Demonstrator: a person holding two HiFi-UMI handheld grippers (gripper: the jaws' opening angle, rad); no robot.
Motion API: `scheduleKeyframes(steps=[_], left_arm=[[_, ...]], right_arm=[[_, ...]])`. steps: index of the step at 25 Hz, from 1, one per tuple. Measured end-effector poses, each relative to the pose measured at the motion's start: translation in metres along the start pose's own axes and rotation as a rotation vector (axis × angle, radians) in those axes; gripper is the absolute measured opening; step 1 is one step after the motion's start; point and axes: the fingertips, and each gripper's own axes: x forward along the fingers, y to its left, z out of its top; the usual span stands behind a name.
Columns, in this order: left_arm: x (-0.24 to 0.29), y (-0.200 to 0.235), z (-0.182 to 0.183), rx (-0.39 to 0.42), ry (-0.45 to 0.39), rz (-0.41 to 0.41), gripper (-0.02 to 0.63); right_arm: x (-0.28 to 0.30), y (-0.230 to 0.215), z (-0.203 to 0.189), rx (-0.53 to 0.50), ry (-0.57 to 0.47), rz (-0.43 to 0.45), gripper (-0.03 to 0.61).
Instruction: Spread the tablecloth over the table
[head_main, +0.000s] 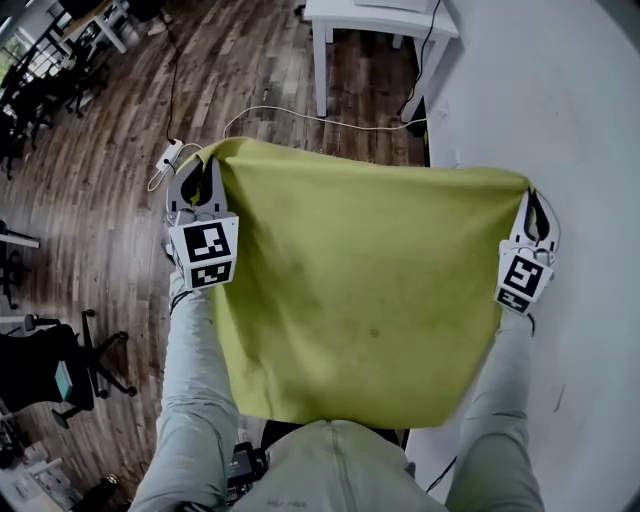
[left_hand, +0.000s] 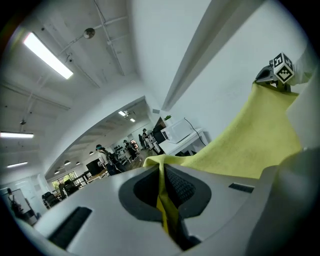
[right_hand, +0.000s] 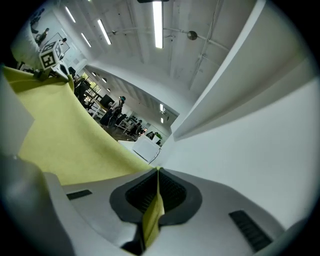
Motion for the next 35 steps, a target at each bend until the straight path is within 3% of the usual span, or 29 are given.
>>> scheduleKeyframes(steps=[10, 18, 24, 32, 33, 35], left_arm=[[0.089, -0.018, -0.054, 0.068, 0.075, -0.039, 0.025], [0.145, -0.048, -0.095, 0.126, 0.135, -0.127, 0.025], [0.174, -0.070, -0.123, 0.141, 0.199, -0.165, 0.025], [0.167, -0.087, -0.166, 0.166, 0.288, -0.224, 0.028], [0.166, -0.087, -0.169, 0.167, 0.299, -0.227, 0.036], [0.164, -0.087, -0.177, 0.145, 0.329, -0.241, 0.127]], right_arm=[[0.092, 0.067, -0.054, -0.130, 0.099, 0.135, 0.021], [0.138, 0.104, -0.103, -0.199, 0.187, 0.229, 0.021], [0.153, 0.125, -0.132, -0.160, 0.261, 0.267, 0.021], [0.139, 0.163, -0.170, -0.117, 0.394, 0.397, 0.025], [0.137, 0.166, -0.172, -0.111, 0.402, 0.408, 0.025], [0.132, 0.170, -0.174, -0.092, 0.411, 0.427, 0.026]])
